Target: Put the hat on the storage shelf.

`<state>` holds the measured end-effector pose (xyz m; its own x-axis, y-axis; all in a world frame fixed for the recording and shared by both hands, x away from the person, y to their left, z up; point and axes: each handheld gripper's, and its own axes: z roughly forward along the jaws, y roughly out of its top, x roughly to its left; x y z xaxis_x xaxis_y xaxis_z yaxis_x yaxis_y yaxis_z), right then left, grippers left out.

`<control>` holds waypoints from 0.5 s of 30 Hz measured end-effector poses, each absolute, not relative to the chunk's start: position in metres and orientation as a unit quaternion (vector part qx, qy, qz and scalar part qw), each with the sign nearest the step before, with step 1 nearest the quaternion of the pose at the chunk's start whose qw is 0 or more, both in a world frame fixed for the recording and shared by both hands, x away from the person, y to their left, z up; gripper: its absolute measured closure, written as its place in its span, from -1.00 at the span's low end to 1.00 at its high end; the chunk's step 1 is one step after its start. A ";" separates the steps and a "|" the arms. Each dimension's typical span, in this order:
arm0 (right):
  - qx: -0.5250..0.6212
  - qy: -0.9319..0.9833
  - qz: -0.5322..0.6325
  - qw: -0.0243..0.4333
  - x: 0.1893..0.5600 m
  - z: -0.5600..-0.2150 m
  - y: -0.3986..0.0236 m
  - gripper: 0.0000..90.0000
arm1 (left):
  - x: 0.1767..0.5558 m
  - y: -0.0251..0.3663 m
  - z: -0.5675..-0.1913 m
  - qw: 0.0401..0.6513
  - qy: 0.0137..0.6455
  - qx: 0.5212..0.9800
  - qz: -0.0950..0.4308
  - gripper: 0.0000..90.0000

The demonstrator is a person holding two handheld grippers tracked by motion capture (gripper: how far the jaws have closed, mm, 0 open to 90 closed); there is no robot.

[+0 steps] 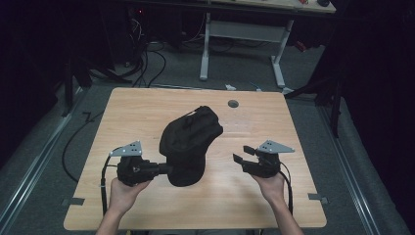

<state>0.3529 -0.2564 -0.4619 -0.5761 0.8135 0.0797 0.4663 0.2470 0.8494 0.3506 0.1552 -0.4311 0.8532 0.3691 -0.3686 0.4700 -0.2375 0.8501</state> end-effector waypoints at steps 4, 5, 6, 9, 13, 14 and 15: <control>0.448 0.774 0.400 0.201 0.355 -0.483 -0.261 -0.02 | 0.348 0.158 -0.430 0.557 0.272 0.784 -0.034 0.93; 0.464 0.776 0.376 0.204 0.355 -0.495 -0.265 -0.02 | 0.348 0.160 -0.429 0.558 0.277 0.782 -0.029 0.93; 0.471 0.775 0.367 0.207 0.353 -0.500 -0.267 -0.01 | 0.348 0.160 -0.429 0.558 0.277 0.782 -0.029 0.93; 0.486 0.770 0.352 0.216 0.348 -0.511 -0.273 -0.02 | 0.349 0.164 -0.429 0.555 0.286 0.781 -0.018 0.93; 0.503 0.760 0.339 0.232 0.344 -0.519 -0.280 -0.03 | 0.352 0.165 -0.429 0.558 0.300 0.773 -0.009 0.93; 0.508 0.757 0.335 0.241 0.343 -0.521 -0.282 -0.04 | 0.353 0.165 -0.428 0.558 0.302 0.773 -0.006 0.93; 0.513 0.753 0.327 0.249 0.343 -0.523 -0.284 -0.06 | 0.353 0.165 -0.428 0.558 0.304 0.772 -0.002 0.93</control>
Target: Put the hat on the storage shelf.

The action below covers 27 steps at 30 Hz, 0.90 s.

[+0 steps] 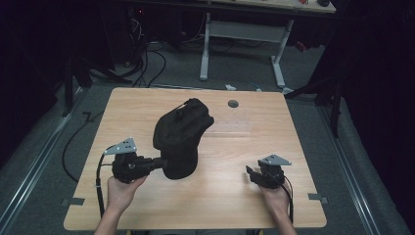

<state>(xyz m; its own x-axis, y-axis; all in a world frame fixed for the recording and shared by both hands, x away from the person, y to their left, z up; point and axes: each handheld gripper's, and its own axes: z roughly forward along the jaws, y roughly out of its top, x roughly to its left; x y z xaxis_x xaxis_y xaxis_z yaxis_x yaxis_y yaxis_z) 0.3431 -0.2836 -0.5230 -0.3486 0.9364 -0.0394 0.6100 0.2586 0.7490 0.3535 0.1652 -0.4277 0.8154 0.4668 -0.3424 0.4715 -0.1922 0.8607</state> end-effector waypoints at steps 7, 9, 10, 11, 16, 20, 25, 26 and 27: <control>0.542 0.741 0.313 0.242 0.348 -0.531 -0.293 -0.19 | 0.358 0.168 -0.421 0.559 0.319 0.765 0.029 0.93; 0.542 0.741 0.314 0.241 0.349 -0.531 -0.293 -0.21 | 0.359 0.169 -0.420 0.559 0.320 0.764 0.030 0.93; 0.542 0.741 0.314 0.241 0.349 -0.531 -0.293 -0.21 | 0.360 0.169 -0.419 0.561 0.323 0.762 0.031 0.93; 0.542 0.742 0.313 0.240 0.348 -0.531 -0.293 -0.22 | 0.363 0.170 -0.418 0.561 0.325 0.761 0.034 0.93; 0.541 0.742 0.314 0.240 0.348 -0.531 -0.292 -0.24 | 0.376 0.170 -0.413 0.565 0.337 0.752 0.051 0.93; 0.541 0.743 0.314 0.239 0.348 -0.531 -0.292 -0.24 | 0.384 0.166 -0.412 0.559 0.340 0.754 0.055 0.93; 0.541 0.743 0.314 0.239 0.348 -0.531 -0.292 -0.24 | 0.395 0.163 -0.407 0.552 0.343 0.757 0.066 0.93; 0.541 0.743 0.314 0.239 0.348 -0.531 -0.292 -0.24 | 0.397 0.163 -0.407 0.551 0.344 0.757 0.067 0.93; 0.541 0.743 0.314 0.239 0.348 -0.531 -0.292 -0.24 | 0.397 0.163 -0.407 0.551 0.344 0.757 0.067 0.93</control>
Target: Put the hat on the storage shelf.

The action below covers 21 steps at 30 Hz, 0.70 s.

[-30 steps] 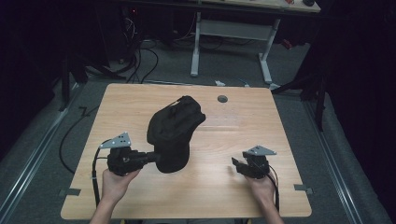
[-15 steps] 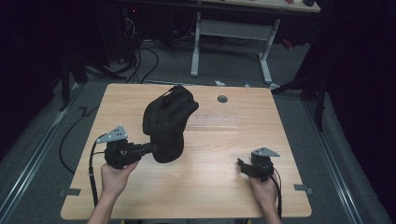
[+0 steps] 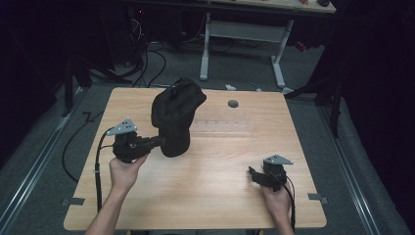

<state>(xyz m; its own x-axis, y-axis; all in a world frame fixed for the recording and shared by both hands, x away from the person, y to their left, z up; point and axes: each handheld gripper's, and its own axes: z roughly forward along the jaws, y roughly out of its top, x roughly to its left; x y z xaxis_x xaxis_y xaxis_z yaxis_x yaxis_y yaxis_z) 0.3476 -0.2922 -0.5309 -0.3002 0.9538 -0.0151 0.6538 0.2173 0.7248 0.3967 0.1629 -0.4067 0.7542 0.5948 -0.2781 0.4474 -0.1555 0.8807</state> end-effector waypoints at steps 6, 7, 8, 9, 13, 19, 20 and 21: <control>0.541 0.743 0.314 0.239 0.348 -0.531 -0.292 -0.24 | 0.411 0.159 -0.397 0.551 0.343 0.756 0.084 0.93; 0.541 0.743 0.314 0.239 0.348 -0.531 -0.292 -0.24 | 0.411 0.159 -0.397 0.551 0.343 0.756 0.084 0.93; 0.541 0.743 0.314 0.239 0.348 -0.531 -0.292 -0.24 | 0.412 0.158 -0.395 0.551 0.342 0.757 0.086 0.93; 0.541 0.743 0.314 0.239 0.348 -0.531 -0.292 -0.24 | 0.414 0.157 -0.393 0.551 0.340 0.756 0.090 0.93; 0.541 0.743 0.314 0.239 0.348 -0.531 -0.292 -0.24 | 0.423 0.153 -0.386 0.550 0.340 0.756 0.105 0.93; 0.541 0.742 0.314 0.239 0.348 -0.531 -0.292 -0.24 | 0.434 0.151 -0.385 0.553 0.346 0.749 0.118 0.93; 0.541 0.742 0.314 0.239 0.348 -0.531 -0.292 -0.24 | 0.438 0.150 -0.385 0.552 0.348 0.748 0.121 0.93; 0.541 0.742 0.314 0.239 0.348 -0.531 -0.292 -0.24 | 0.438 0.150 -0.385 0.552 0.348 0.748 0.121 0.93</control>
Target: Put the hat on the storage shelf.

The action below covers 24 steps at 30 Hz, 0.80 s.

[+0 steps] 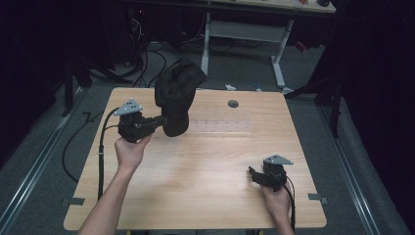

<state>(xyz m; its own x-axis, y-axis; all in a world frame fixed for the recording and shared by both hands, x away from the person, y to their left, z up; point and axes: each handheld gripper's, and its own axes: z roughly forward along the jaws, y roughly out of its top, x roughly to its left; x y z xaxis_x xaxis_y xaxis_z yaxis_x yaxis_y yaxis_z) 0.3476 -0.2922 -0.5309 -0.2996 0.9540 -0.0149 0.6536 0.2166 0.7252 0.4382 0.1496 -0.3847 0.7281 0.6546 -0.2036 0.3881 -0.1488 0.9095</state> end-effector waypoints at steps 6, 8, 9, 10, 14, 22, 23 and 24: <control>0.541 0.742 0.314 0.239 0.347 -0.531 -0.292 -0.24 | 0.451 0.146 -0.386 0.551 0.355 0.744 0.128 0.93; 0.541 0.742 0.314 0.239 0.348 -0.531 -0.292 -0.24 | 0.455 0.145 -0.387 0.548 0.359 0.744 0.131 0.93; 0.540 0.743 0.314 0.240 0.348 -0.531 -0.293 -0.24 | 0.459 0.143 -0.389 0.545 0.361 0.745 0.136 0.93; 0.540 0.743 0.314 0.240 0.348 -0.531 -0.293 -0.24 | 0.459 0.143 -0.389 0.545 0.361 0.745 0.136 0.93; 0.542 0.742 0.314 0.240 0.347 -0.531 -0.292 -0.24 | 0.464 0.138 -0.394 0.533 0.360 0.751 0.154 0.93; 0.542 0.742 0.313 0.240 0.347 -0.531 -0.292 -0.24 | 0.472 0.131 -0.402 0.527 0.361 0.753 0.159 0.93; 0.542 0.742 0.313 0.240 0.347 -0.531 -0.292 -0.24 | 0.474 0.130 -0.403 0.528 0.363 0.751 0.159 0.93; 0.542 0.742 0.314 0.240 0.347 -0.531 -0.292 -0.24 | 0.475 0.130 -0.404 0.528 0.363 0.751 0.159 0.93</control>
<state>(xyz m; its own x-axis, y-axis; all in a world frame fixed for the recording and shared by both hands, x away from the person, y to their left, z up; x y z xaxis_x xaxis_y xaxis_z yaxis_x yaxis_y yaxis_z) 0.3466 -0.2919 -0.5310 -0.2981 0.9544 -0.0162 0.6533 0.2164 0.7255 0.4746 0.1298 -0.4040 0.6860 0.7131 -0.1447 0.3781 -0.1793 0.9082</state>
